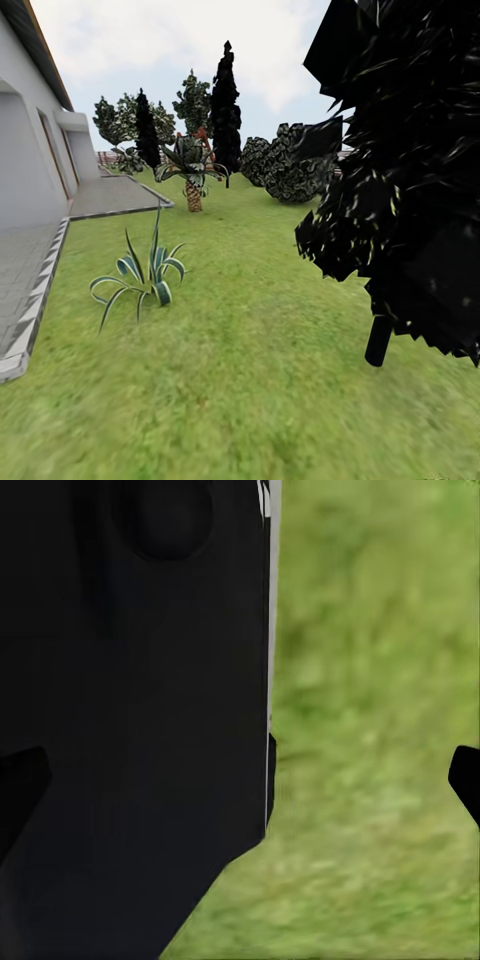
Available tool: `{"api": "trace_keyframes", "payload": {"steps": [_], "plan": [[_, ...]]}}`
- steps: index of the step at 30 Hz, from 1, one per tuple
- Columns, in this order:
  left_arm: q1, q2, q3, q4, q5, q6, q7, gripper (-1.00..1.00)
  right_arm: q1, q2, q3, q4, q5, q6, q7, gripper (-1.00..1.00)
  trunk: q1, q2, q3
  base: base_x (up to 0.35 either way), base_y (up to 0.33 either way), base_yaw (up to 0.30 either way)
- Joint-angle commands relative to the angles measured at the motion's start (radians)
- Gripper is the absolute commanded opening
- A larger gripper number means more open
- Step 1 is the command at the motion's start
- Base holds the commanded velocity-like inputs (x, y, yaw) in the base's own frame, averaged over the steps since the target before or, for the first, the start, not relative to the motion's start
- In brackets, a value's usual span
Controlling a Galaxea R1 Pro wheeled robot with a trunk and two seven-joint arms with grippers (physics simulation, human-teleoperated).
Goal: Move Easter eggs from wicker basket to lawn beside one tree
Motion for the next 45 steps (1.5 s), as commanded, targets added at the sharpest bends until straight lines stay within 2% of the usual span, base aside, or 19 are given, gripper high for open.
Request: {"api": "trace_keyframes", "payload": {"steps": [1, 24, 38, 45], "plan": [[0.001, 0.000, 0.001, -0.003, -0.005, 0.001, -0.001, 1.00, 0.000, 0.000, 0.000, 0.000, 0.000, 0.000, -0.001, 1.00, 0.001, 0.000, -0.001, 0.270, 0.220, -0.289], [0.001, 0.001, 0.001, -0.003, -0.005, 0.001, -0.001, 1.00, 0.000, 0.000, -0.001, 0.000, -0.001, 0.000, -0.003, 1.00, 0.001, 0.000, -0.001, 0.271, 0.217, -0.024], [0.001, 0.002, 0.000, -0.003, -0.008, 0.001, -0.001, 1.00, 0.000, 0.000, 0.001, 0.001, 0.000, 0.000, -0.002, 1.00, 0.001, 0.000, -0.001, 0.331, 0.017, -0.004], [0.001, 0.002, 0.000, -0.003, -0.008, 0.001, -0.001, 1.00, 0.000, 0.000, -0.001, 0.001, -0.001, 0.000, -0.002, 1.00, 0.001, 0.000, -0.001, 0.336, 0.000, -0.248]]}}
